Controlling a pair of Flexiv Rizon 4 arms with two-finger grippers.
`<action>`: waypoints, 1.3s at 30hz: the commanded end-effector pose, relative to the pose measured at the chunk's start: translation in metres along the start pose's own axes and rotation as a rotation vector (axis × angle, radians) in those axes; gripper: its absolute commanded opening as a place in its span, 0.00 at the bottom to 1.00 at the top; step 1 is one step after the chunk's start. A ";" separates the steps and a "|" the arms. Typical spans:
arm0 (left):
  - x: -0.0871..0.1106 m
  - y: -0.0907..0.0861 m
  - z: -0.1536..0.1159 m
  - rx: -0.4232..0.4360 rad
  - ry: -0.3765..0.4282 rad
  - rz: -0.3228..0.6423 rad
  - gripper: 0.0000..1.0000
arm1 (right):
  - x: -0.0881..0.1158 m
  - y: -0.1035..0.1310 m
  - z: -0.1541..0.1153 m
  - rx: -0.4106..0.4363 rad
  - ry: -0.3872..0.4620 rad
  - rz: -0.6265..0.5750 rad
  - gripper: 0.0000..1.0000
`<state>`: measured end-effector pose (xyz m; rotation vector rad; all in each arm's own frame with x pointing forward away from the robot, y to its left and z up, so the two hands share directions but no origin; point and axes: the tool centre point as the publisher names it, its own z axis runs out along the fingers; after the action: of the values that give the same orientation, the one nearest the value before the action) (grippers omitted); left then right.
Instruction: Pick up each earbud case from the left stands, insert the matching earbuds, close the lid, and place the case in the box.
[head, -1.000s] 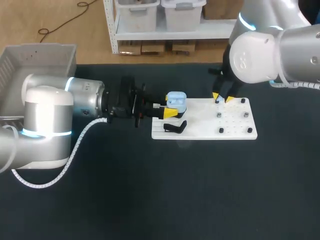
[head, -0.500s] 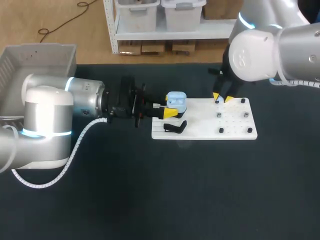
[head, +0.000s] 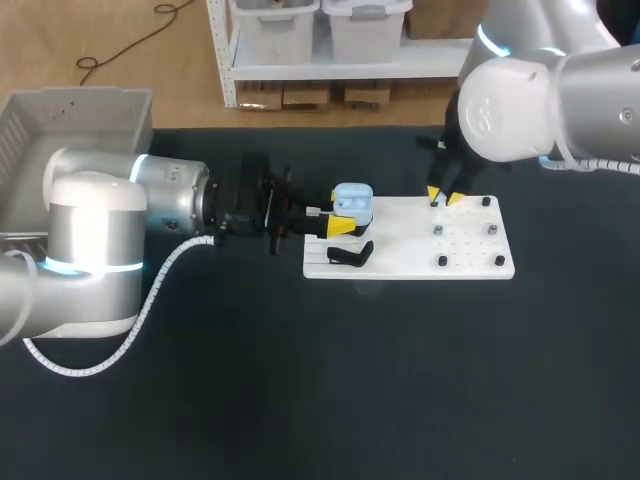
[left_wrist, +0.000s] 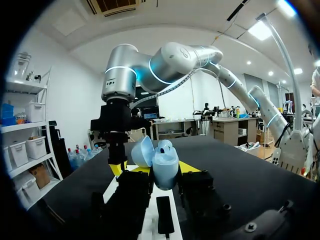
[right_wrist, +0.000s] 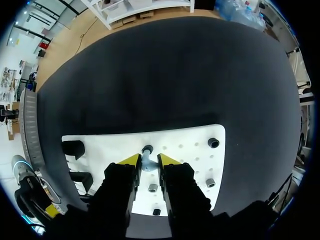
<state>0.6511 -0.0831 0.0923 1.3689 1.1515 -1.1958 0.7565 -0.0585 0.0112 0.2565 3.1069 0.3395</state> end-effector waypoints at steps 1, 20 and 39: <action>0.000 -0.002 0.000 -0.006 -0.001 0.003 0.00 | 0.002 0.000 0.001 0.001 -0.003 0.001 0.14; 0.000 -0.002 0.000 -0.006 -0.001 0.003 0.00 | 0.030 0.004 -0.048 -0.026 -0.055 0.011 0.00; 0.000 -0.002 0.000 -0.006 -0.001 0.003 0.00 | 0.113 0.072 -0.152 0.006 -0.096 -0.118 0.00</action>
<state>0.6511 -0.0831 0.0923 1.3689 1.1516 -1.1959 0.6757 -0.0122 0.1608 0.0880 3.0436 0.3422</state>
